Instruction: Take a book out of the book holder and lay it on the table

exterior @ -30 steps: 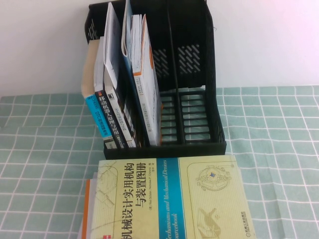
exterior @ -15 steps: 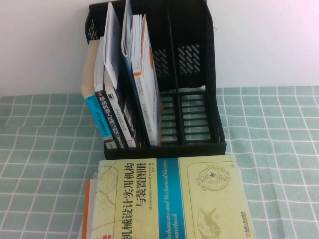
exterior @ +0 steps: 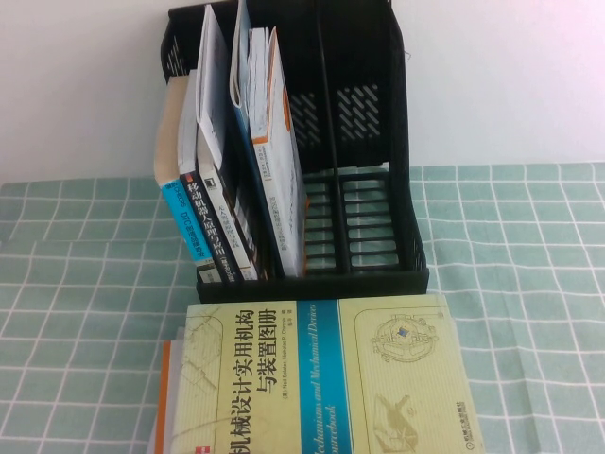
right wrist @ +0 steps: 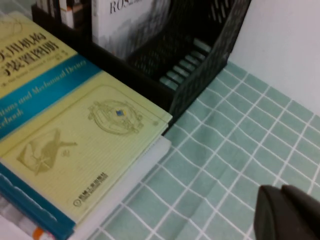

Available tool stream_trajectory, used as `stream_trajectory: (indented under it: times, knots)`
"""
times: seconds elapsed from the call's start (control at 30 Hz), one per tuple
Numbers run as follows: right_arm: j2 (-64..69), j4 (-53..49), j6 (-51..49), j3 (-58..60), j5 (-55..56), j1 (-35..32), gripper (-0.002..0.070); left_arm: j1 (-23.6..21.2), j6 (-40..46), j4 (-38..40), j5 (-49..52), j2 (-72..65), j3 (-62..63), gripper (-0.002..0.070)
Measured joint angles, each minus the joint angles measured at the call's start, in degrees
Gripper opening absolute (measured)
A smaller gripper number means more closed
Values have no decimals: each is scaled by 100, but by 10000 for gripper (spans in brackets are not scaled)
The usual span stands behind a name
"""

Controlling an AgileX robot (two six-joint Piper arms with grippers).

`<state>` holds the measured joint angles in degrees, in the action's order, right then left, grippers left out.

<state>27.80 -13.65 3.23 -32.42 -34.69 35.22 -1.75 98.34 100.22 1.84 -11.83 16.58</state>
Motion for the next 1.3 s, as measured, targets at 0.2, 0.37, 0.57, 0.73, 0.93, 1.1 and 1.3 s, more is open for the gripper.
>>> stream_trajectory:
  times: [0.2, 0.37, 0.57, 0.73, 0.93, 1.1, 1.3]
  knots:
    - [-551, 4, -323, 1159, 1256, 0, -1, -204, 0, -114, 1014, 0, -304, -3]
    - [-573, -7, -323, 1384, 1295, 0, -1, -204, -23, -160, 1290, 0, -517, -3]
    - [-595, -7, -323, 1396, 988, 0, -1, -204, -1572, -1608, 1444, 0, -708, -3]
    - [-595, -7, -323, 1396, 898, 0, -1, -204, -5489, -5199, 1707, 153, -717, -3]
    - [-826, -389, -625, 1396, 1026, -132, -1, -212, -8810, -7992, 2432, 744, -730, -3]
    - [-1477, -411, -726, 1400, 1198, -1236, -1, -232, -9225, -8406, 2422, 1116, -730, -3]
    - [-2226, -148, -164, 1471, 1327, -2879, -2, -232, -9264, -8429, 2307, 1194, -745, -3]
